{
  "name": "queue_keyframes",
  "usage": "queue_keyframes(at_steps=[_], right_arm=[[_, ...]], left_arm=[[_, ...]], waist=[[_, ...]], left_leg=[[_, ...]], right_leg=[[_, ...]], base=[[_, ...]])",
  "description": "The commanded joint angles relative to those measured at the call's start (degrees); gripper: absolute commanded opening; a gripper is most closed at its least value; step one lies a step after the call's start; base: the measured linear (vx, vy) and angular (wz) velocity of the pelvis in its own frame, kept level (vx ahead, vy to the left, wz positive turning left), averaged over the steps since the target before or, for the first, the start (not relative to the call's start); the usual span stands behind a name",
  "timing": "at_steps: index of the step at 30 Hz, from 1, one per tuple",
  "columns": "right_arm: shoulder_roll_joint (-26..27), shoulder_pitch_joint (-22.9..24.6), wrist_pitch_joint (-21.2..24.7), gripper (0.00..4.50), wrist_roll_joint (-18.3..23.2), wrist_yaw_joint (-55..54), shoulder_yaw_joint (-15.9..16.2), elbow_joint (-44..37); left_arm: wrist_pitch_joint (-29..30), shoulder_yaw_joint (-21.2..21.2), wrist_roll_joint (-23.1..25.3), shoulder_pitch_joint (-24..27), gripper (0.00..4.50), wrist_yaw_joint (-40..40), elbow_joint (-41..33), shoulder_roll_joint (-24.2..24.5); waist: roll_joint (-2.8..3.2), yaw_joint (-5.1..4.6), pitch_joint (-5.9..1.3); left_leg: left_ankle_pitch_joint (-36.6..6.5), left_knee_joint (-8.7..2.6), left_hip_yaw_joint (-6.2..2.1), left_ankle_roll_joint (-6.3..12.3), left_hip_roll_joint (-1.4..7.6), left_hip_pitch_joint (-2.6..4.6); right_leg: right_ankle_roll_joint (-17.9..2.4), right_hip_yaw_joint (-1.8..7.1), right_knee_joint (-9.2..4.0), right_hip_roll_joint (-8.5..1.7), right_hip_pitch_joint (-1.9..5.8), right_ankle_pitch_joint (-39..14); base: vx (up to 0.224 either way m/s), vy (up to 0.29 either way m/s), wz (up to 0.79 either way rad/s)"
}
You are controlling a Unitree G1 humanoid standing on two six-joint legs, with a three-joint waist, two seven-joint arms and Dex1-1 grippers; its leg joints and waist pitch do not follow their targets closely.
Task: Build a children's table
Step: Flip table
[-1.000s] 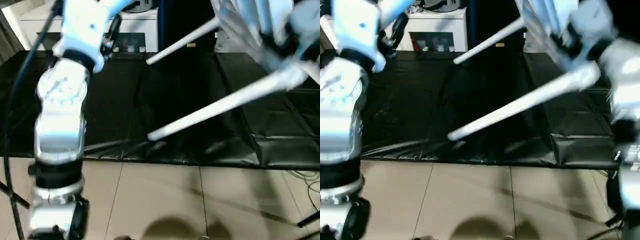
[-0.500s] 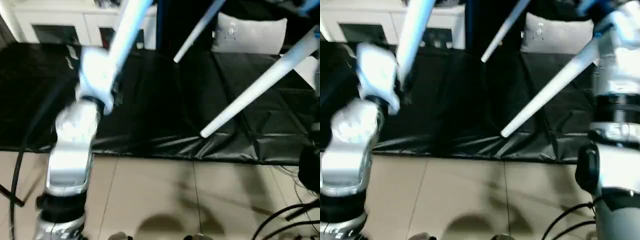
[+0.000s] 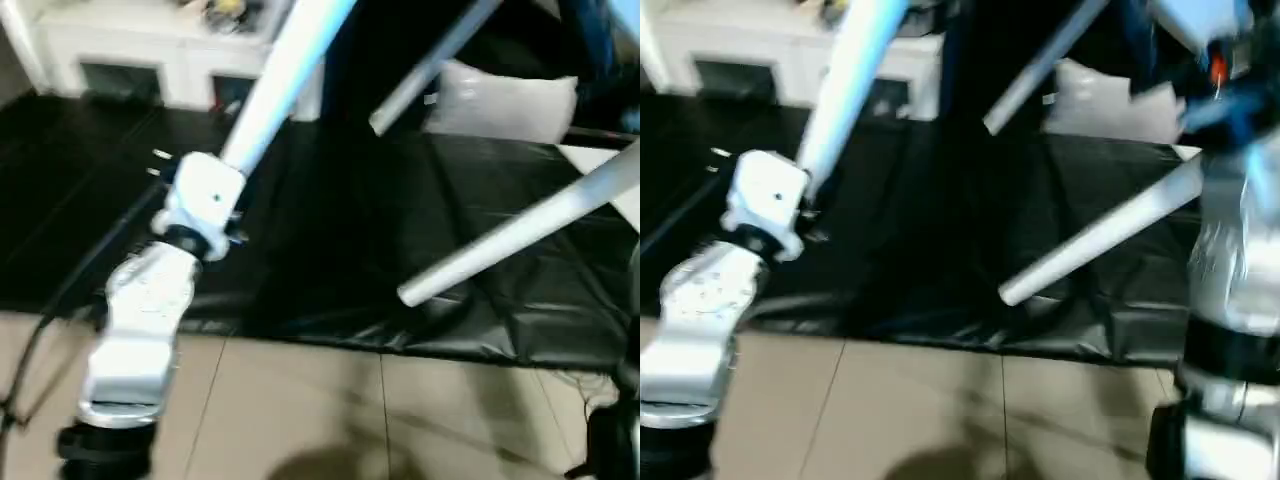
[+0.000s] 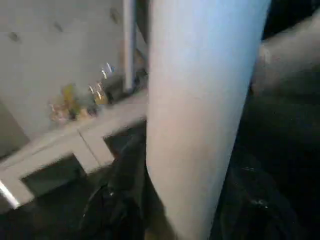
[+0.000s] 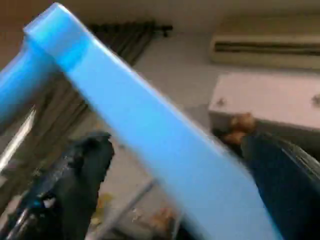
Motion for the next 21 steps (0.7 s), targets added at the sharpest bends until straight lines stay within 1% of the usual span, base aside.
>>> queue_keyframes(at_steps=[1, 2, 3, 4, 5, 6, 7, 8, 9, 10, 11, 12, 13, 14, 15, 16, 17, 18, 19, 20, 21], right_arm=[[-5.3, -2.0, 2.0, 4.5, -6.5, 1.5, 2.6, 3.2], [-6.8, -2.6, 2.5, 4.5, -7.9, 2.2, 3.6, 4.0], [-7.1, -2.8, 2.6, 4.5, -8.2, 2.4, 3.8, 4.2], [-7.6, -2.9, 2.8, 4.5, -8.6, 2.6, 4.1, 4.3], [-9.4, -4.5, 2.5, 4.5, -11.3, 3.2, 5.6, 6.0], [-10.3, -8.3, 1.0, 4.5, -12.9, 3.8, 6.6, 9.1], [-10.3, -8.3, 1.0, 4.5, -12.9, 3.8, 6.6, 9.1], [-10.2, -9.9, 0.8, 4.5, -12.5, 4.3, 6.7, 10.1], [-9.6, -11.1, 0.5, 4.5, -11.9, 4.3, 6.7, 10.6], [-9.2, -11.5, 0.0, 4.5, -11.7, 4.3, 6.7, 10.8], [-8.5, -11.7, 0.0, 4.5, -10.9, 4.3, 6.5, 10.7], [-7.8, -11.3, -0.1, 4.5, -10.1, 4.3, 6.4, 10.2], [-7.8, -11.3, -0.1, 4.5, -10.1, 4.3, 6.4, 10.2], [-6.2, -9.0, 0.4, 4.5, -8.0, 3.9, 6.6, 8.2], [-5.5, -7.9, 1.0, 4.5, -7.1, 3.8, 6.6, 7.2], [-5.4, -7.7, 1.0, 4.5, -7.1, 3.8, 6.6, 7.1], [-3.2, -2.8, 1.5, 4.5, -6.8, 2.7, 7.9, 4.1], [-2.9, -2.1, 1.5, 4.5, -6.9, 2.6, 8.1, 3.7], [-2.5, -1.1, 1.5, 4.5, -7.0, 2.3, 8.4, 3.1], [-0.5, 2.5, 1.7, 4.5, -6.6, 0.8, 8.9, 1.3], [1.9, 5.7, 1.8, 4.5, -6.2, -1.4, 8.5, 0.1]], left_arm=[[0.8, -0.5, -0.1, -0.1, 1.49, -0.7, 1.7, 0.3], [1.1, -0.5, 0.0, -0.1, 1.48, -0.6, 1.4, 0.2], [1.2, -0.5, 0.0, -0.1, 1.47, -0.6, 1.3, 0.2], [1.2, -0.5, -0.1, -0.1, 1.47, -0.5, 1.3, 0.2], [2.1, -0.5, -0.3, 0.3, 1.46, -0.3, 0.7, 0.4], [2.6, -0.6, -0.5, 1.1, 1.46, 0.0, -0.2, 0.6], [2.6, -0.6, -0.5, 1.1, 1.46, 0.0, -0.2, 0.6], [2.6, -0.8, -0.5, 1.4, 1.46, 0.1, -0.6, 0.7], [2.5, -0.6, -0.4, 1.8, 1.46, 0.4, -0.8, 0.5], [2.4, -0.6, -0.4, 2.0, 1.46, 0.5, -0.8, 0.5], [2.3, -0.5, -0.1, 2.3, 1.46, 0.7, -0.9, 0.6], [2.1, -0.4, 0.2, 2.7, 1.46, 1.0, -1.0, 0.8], [2.1, -0.4, 0.2, 2.7, 1.46, 1.0, -1.0, 0.8], [2.2, 0.1, 0.3, 3.4, 1.46, 1.5, -1.0, 0.9], [2.2, 0.4, 0.2, 3.6, 1.46, 1.7, -1.0, 0.9], [2.2, 0.4, 0.2, 3.6, 1.46, 1.7, -1.0, 0.9], [2.1, 1.0, 0.0, 4.2, 1.46, 2.4, -0.5, 1.2], [2.1, 1.0, 0.0, 4.3, 1.46, 2.5, -0.4, 1.2], [2.0, 1.1, 0.0, 4.4, 1.46, 2.6, -0.2, 1.2], [1.2, 1.3, 0.1, 4.7, 1.46, 2.7, 0.7, 1.7], [0.1, 1.5, 0.2, 4.8, 1.46, 2.9, 2.0, 2.1]], waist=[[-0.4, -0.31, -2.45], [-0.58, -0.43, -2.68], [0.29, -0.47, -2.42], [0.29, -0.47, -2.42], [0.17, -1.0, -2.37], [0.2, -1.05, -2.31], [-0.29, -1.14, -2.44], [0.21, -0.79, -2.28], [-1.53, -0.91, -2.38], [-0.67, -0.44, -2.52], [-0.73, -0.38, -2.25], [-0.64, 0.02, -2.33], [-0.57, -0.09, -2.31], [-1.24, 0.02, -2.32], [-0.91, 0.21, -2.28], [-0.65, 0.21, -2.23], [-0.84, 0.41, -2.24], [-0.68, 0.58, -2.23], [-0.74, 0.48, -2.17], [-0.75, 0.67, -2.31], [-0.72, 0.83, -2.39]], left_leg=[[-27.3, -4.95, -0.64, 0.2, -0.75, -0.98], [-20.7, -4.72, -0.21, 1.8, -0.73, -2.13], [-18.4, -4.63, 0.18, 3.22, -0.53, -2.28], [-18.4, -4.63, 0.18, 3.22, -0.53, -2.28], [-16.8, -4.42, 0.21, 3.88, -0.64, -3.18], [-15.1, -4.35, 0.14, 3.83, -0.76, -3.83], [-14.5, -3.85, 0.27, 4.05, -0.87, -3.77], [-15.1, -3.62, 0.61, 4.51, -0.74, -2.89], [-14.1, -3.42, 0.97, 5.06, -0.7, -3.09], [-12.9, -3.54, 0.75, 4.99, -0.62, -3.03], [-12.5, -3.71, 0.86, 5.13, -0.59, -3.06], [-10.6, -3.82, 0.8, 5.42, -0.23, -2.85], [-10.4, -3.88, 0.78, 5.35, -0.08, -2.91], [-10.0, -3.98, 0.72, 5.26, 0.05, -3.0], [-10.2, -4.06, 0.8, 5.26, 0.13, -2.67], [-10.7, -4.25, 0.73, 5.02, 0.33, -2.55], [-10.8, -4.31, 0.78, 4.55, 0.41, -2.43], [-11.5, -4.37, 0.83, 4.29, 0.53, -2.11], [-12.1, -4.51, 0.74, 3.95, 0.59, -2.2], [-13.1, -4.48, 0.95, 3.03, 0.48, -1.88], [-11.7, -4.52, 0.85, 2.88, 0.37, -2.08]], right_leg=[[-4.0, 0.14, -4.55, -1.17, 1.11, -30.0], [-6.7, 0.79, -3.96, -0.99, 1.26, -23.0], [-8.7, 0.85, -3.92, -1.06, 0.76, -21.7], [-8.7, 0.85, -3.92, -1.06, 0.76, -21.7], [-8.8, 0.61, -3.89, -1.26, 1.26, -22.6], [-7.8, 0.4, -3.81, -1.31, 1.54, -23.4], [-7.9, 0.47, -3.63, -1.29, 1.01, -23.9], [-8.1, 0.51, -4.08, -1.31, 0.24, -25.6], [-8.0, 0.5, -4.24, -1.04, 0.27, -25.4], [-8.4, 0.56, -3.58, -1.21, 0.41, -24.2], [-8.3, 0.55, -3.86, -1.05, 0.3, -24.0], [-9.1, 0.7, -3.41, -1.03, 0.21, -21.2], [-9.5, 0.69, -3.34, -0.94, 0.24, -20.1], [-9.9, 0.74, -2.98, -0.89, 0.47, -18.4], [-10.0, 0.87, -3.09, -0.87, 0.28, -17.7], [-10.5, 0.95, -2.98, -0.83, 0.23, -16.5], [-10.6, 1.09, -3.0, -0.78, 0.15, -15.3], [-10.7, 1.16, -3.01, -0.78, -0.07, -15.1], [-10.9, 1.16, -2.92, -0.75, -0.04, -14.8], [-10.9, 1.33, -3.03, -0.64, -0.11, -13.4], [-11.5, 1.48, -2.62, -0.71, 0.1, -10.7]], base=[[-0.05, 0.012, -0.05], [-0.05, 0.012, -0.05], [-0.062, 0.001, 0.05], [0.0, 0.0, 0.0], [0.0, 0.0, 0.0], [0.0, 0.0, 0.0], [0.0, 0.0, 0.0], [0.0, 0.0, 0.0], [0.0, 0.0, 0.0], [0.0, 0.0, 0.0], [0.0, 0.0, 0.0], [0.0, 0.0, 0.0], [0.0, 0.0, 0.0], [0.0, 0.0, 0.0], [0.0, 0.0, 0.0], [0.0, 0.0, 0.0], [0.0, 0.0, 0.0], [0.0, 0.0, 0.0], [0.0, 0.0, 0.0], [0.0, 0.0, 0.0], [0.0, 0.0, 0.0]])
